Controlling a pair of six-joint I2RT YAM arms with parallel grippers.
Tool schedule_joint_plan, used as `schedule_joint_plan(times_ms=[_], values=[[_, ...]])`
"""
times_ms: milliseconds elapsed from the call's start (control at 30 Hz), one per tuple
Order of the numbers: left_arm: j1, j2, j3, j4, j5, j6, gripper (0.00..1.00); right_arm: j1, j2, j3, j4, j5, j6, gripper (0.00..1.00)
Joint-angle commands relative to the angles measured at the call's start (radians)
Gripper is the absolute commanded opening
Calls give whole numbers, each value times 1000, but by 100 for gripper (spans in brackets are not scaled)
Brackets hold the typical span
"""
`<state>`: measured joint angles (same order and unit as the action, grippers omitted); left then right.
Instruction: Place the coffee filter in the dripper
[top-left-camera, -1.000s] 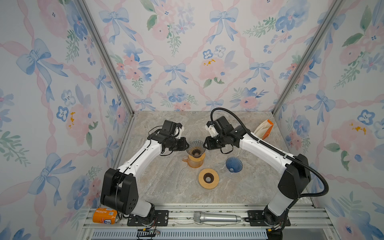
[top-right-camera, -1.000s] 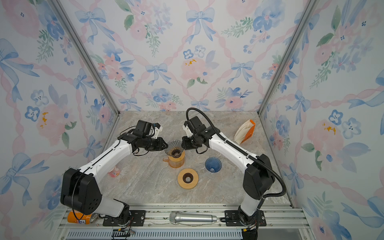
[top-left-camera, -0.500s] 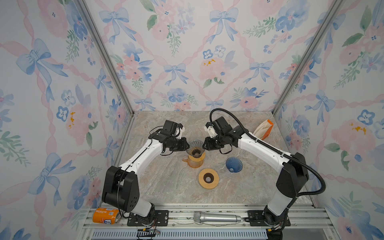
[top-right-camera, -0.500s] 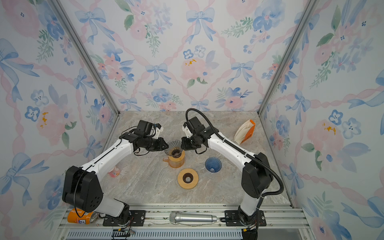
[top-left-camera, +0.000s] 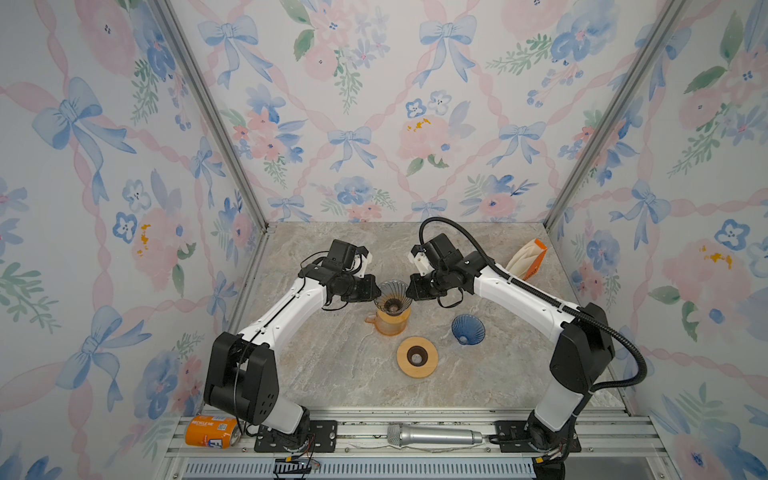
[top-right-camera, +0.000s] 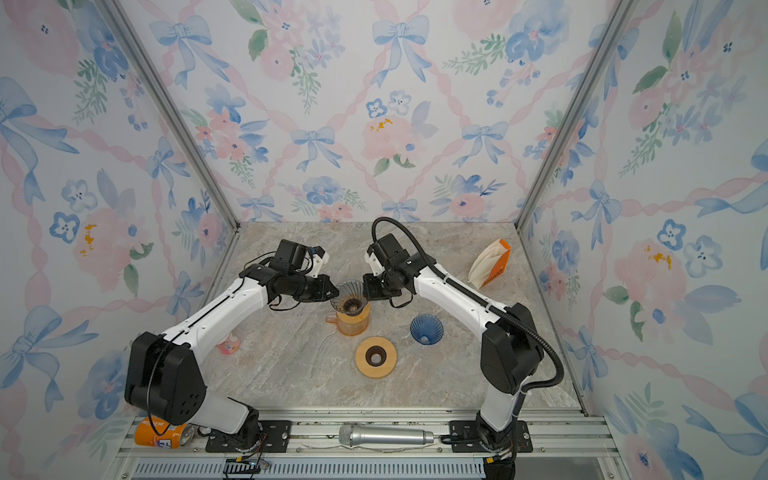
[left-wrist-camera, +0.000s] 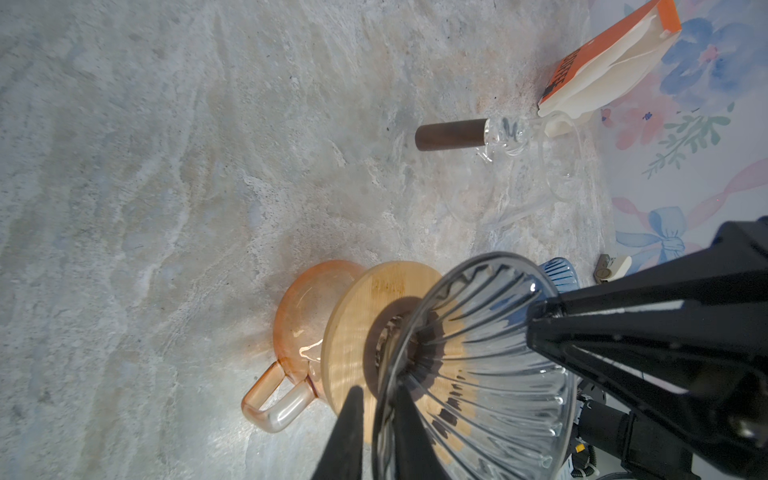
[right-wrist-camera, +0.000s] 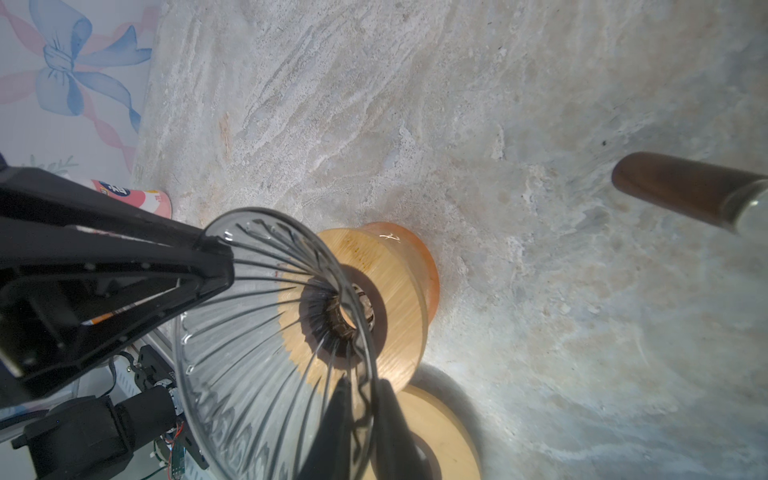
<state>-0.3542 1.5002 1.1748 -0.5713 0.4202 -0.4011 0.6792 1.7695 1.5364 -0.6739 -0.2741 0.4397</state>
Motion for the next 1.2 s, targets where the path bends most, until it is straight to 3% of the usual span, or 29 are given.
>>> schedule_joint_plan(times_ms=[0, 867, 1167], values=[[-1, 14, 10, 0, -7, 16, 15, -10, 1, -18, -19, -7, -2, 9], [-3, 40, 13, 0, -8, 16, 0, -55, 21, -81, 4, -45, 56, 3], [-2, 38, -19, 0, -26, 25, 0, -54, 15, -129, 41, -37, 42, 3]])
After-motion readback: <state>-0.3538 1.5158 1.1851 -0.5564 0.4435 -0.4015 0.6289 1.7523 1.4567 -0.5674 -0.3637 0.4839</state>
